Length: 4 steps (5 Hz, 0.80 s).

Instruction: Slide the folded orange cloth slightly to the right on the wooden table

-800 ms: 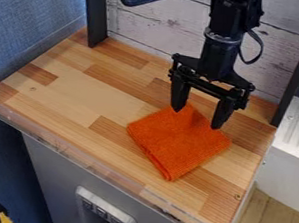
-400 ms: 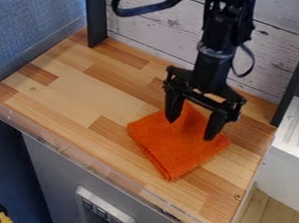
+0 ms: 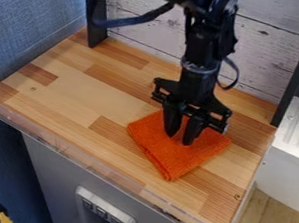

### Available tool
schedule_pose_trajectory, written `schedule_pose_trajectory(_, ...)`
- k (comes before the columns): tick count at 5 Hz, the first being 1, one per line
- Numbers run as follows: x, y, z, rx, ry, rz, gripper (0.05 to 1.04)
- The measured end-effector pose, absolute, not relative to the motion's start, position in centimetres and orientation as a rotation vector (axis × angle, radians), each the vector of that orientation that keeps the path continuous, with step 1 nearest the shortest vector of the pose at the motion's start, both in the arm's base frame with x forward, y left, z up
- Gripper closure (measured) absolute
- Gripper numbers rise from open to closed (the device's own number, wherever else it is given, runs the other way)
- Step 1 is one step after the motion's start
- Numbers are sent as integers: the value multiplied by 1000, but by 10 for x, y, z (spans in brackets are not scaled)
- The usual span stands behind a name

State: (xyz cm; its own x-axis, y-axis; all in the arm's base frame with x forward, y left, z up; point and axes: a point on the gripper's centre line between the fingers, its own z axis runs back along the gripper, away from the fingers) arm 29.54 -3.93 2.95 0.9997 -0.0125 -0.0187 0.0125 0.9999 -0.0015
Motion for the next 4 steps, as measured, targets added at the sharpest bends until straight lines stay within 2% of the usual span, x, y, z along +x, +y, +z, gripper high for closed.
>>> schedule_pose_trajectory(1, 293, -39, 26, -5, -30, -14, 924)
schedule_pose_trajectory(2, 292, -38, 21, -3, -54, -4, 1016)
schedule_pose_trajectory(4, 289, -45, 18, -5, -58, -4, 1024)
